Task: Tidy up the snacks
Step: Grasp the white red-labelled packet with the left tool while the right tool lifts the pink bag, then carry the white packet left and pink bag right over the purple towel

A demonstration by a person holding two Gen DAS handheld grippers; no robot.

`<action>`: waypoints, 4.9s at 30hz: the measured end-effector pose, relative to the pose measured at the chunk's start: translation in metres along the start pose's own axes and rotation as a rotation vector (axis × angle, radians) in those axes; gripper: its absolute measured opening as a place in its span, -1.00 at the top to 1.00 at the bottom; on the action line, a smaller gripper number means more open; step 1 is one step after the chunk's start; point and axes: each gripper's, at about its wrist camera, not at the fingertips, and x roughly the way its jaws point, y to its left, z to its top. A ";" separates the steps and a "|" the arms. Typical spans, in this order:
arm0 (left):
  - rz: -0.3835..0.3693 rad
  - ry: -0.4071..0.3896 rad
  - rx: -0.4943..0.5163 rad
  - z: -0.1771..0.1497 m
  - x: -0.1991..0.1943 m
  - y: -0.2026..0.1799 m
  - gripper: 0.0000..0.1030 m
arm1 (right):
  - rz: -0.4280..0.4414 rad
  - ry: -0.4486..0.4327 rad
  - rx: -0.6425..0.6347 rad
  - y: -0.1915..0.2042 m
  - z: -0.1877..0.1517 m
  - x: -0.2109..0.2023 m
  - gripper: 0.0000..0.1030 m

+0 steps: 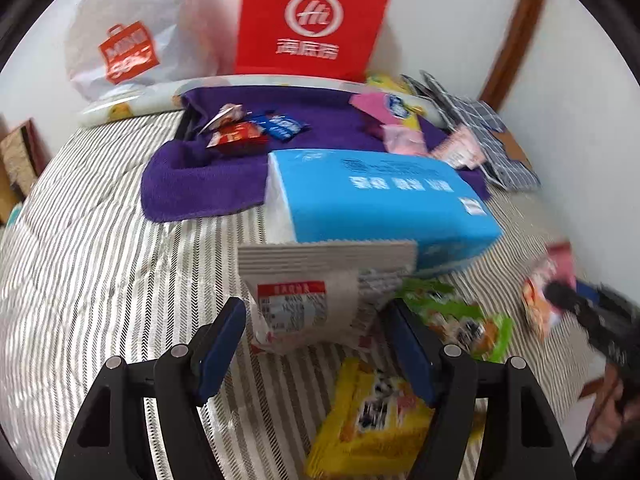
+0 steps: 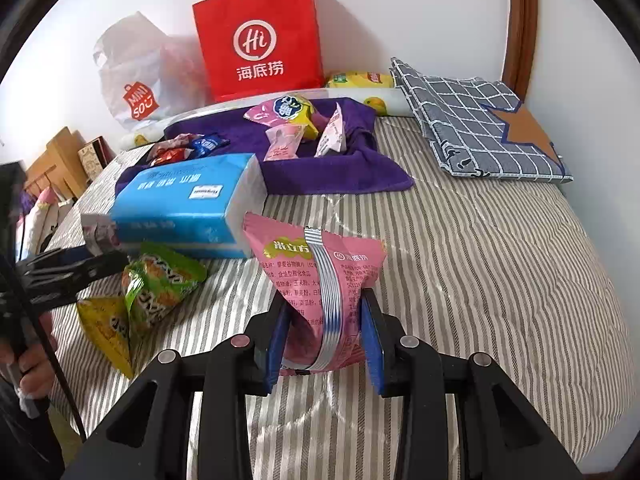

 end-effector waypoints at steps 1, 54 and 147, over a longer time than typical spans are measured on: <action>0.002 0.004 -0.020 0.001 0.003 0.001 -0.37 | 0.002 -0.001 -0.003 0.001 -0.001 0.000 0.33; 0.124 0.010 0.004 0.001 -0.003 0.058 0.10 | -0.004 0.009 0.045 0.005 0.000 0.042 -0.10; -0.001 -0.179 -0.094 0.154 0.039 0.057 0.10 | 0.071 -0.076 -0.106 0.059 0.168 0.131 -0.10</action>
